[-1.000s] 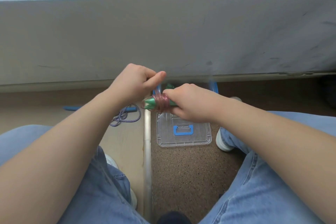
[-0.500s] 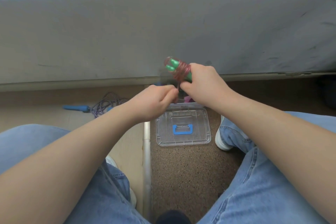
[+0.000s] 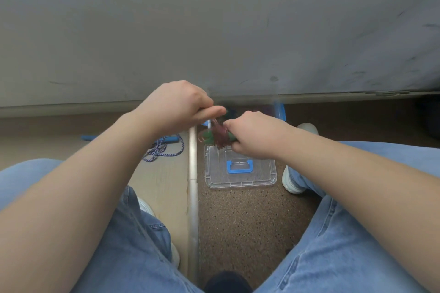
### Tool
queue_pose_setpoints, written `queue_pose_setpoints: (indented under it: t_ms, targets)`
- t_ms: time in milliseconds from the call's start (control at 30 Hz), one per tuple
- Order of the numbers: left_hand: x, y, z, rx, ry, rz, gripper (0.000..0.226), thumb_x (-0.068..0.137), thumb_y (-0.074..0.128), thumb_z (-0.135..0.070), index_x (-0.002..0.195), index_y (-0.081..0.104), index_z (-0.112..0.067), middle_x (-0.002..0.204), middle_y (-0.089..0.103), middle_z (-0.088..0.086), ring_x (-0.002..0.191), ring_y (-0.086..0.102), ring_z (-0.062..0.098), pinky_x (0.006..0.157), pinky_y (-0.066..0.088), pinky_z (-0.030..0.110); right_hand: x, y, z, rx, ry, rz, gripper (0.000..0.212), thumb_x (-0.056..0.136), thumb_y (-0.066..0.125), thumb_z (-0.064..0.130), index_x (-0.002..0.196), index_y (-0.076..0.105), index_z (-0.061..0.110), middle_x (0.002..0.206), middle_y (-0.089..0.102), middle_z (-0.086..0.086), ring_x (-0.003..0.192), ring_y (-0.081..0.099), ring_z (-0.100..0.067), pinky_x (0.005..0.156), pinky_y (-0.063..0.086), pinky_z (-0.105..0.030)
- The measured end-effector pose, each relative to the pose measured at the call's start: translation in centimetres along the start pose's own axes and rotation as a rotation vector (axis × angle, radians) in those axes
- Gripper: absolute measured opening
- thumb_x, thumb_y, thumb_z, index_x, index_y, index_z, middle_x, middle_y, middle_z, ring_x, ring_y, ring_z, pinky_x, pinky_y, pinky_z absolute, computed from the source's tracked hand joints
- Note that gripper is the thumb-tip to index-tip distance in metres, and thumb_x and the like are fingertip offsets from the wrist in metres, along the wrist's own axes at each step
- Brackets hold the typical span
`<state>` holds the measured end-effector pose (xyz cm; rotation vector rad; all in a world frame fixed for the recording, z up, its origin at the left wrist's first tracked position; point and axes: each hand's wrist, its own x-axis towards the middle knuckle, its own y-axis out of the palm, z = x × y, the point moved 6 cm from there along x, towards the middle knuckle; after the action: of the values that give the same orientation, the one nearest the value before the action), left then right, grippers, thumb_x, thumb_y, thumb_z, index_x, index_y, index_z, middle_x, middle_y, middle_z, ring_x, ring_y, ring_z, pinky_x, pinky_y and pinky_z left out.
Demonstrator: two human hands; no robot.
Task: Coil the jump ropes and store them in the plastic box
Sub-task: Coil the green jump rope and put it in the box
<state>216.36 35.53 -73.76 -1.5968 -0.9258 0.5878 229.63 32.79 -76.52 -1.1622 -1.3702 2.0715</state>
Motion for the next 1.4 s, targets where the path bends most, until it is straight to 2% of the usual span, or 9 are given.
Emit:
queue_pose_setpoints:
  t_ms: [167,300,500,633,733,900,1100,1267,1400]
  targets:
    - [-0.5,1.4,1.9,-0.28,-0.253,0.178,0.064,0.084,0.038,-0.074,0.053,0.054,-0.019,0.052,0.055,0.004,0.052,0.048,0.021,0.056,0.045,0.038,-0.7,-0.9,1.5,0.001,-0.136,-0.056,0.018,0.092,0.056,0.028,0.086,0.041,0.02,0.066,0.038,0.006,0.056,0.039,-0.015,0.05,0.027,-0.03]
    - [-1.1,2.7,1.7,-0.662,-0.462,0.242,0.058,0.096,0.053,-0.055,0.058,0.053,-0.011,0.052,0.04,0.0,0.05,0.034,0.015,0.051,0.029,0.029,-0.6,-1.6,0.8,0.108,-0.137,-0.166,0.018,0.089,0.059,0.032,0.087,0.043,0.026,0.068,0.045,0.005,0.07,0.054,-0.027,0.063,0.041,-0.033]
    - [-1.4,3.2,0.8,-1.035,-0.639,0.177,0.039,0.098,0.054,-0.048,0.08,0.061,-0.014,0.057,0.048,-0.003,0.046,0.042,0.01,0.046,0.04,0.022,-1.1,-2.9,-1.0,0.153,-0.044,-0.317,0.042,0.082,0.066,0.064,0.089,0.047,0.027,0.07,0.05,0.009,0.071,0.051,-0.021,0.064,0.035,-0.032]
    - [-1.6,3.5,0.2,-1.292,-0.732,0.154,0.032,0.1,0.054,-0.043,0.091,0.067,-0.015,0.078,0.066,0.006,0.067,0.06,0.018,0.067,0.056,0.033,-1.0,-3.6,-1.1,0.086,0.002,-0.402,0.068,0.074,0.052,0.087,0.099,0.057,0.024,0.084,0.061,0.006,0.078,0.055,-0.017,0.07,0.042,-0.033]
    - [-1.8,3.3,-0.2,-1.428,-0.755,0.159,0.03,0.102,0.051,-0.039,0.098,0.068,-0.014,0.091,0.071,0.013,0.077,0.066,0.021,0.078,0.06,0.04,-0.8,-3.5,-1.1,0.083,-0.016,-0.438,0.069,0.078,0.047,0.084,0.109,0.059,0.024,0.093,0.059,0.003,0.086,0.057,-0.017,0.074,0.044,-0.033]
    - [-1.9,3.0,0.8,-1.281,-0.8,-0.118,0.017,0.091,0.071,-0.03,0.087,0.068,-0.014,0.068,0.066,-0.005,0.055,0.058,0.006,0.051,0.046,0.02,-0.5,-2.8,-1.1,0.227,-0.048,-0.431,0.063,0.091,0.032,0.073,0.127,0.058,0.028,0.106,0.053,0.001,0.102,0.048,-0.019,0.09,0.045,-0.04]
    - [-1.7,2.2,0.6,-1.142,-0.721,-0.232,0.013,0.086,0.077,-0.018,0.088,0.068,-0.009,0.069,0.061,0.0,0.054,0.059,0.004,0.053,0.05,0.018,0.3,-2.2,-1.2,0.723,-0.044,-0.281,0.022,0.096,0.06,0.041,0.112,0.072,0.034,0.092,0.077,0.01,0.091,0.072,-0.007,0.091,0.055,-0.041]
    - [-1.8,2.2,0.9,-1.325,-0.724,-0.313,0.029,0.087,0.075,-0.012,0.112,0.062,-0.016,0.09,0.062,0.0,0.077,0.066,0.004,0.071,0.054,0.02,0.8,-1.9,-2.7,0.984,0.022,-0.368,0.017,0.094,0.066,0.034,0.105,0.079,0.034,0.085,0.078,0.008,0.088,0.074,-0.009,0.094,0.055,-0.039]
    - [-1.9,2.6,0.7,-1.568,-0.75,-0.294,0.036,0.089,0.069,0.001,0.12,0.058,-0.012,0.102,0.062,0.007,0.089,0.07,0.006,0.082,0.055,0.021,0.5,-1.9,-3.4,1.062,0.075,-0.477,0.02,0.094,0.068,0.029,0.112,0.079,0.027,0.085,0.078,0.011,0.083,0.074,-0.007,0.075,0.056,-0.026]
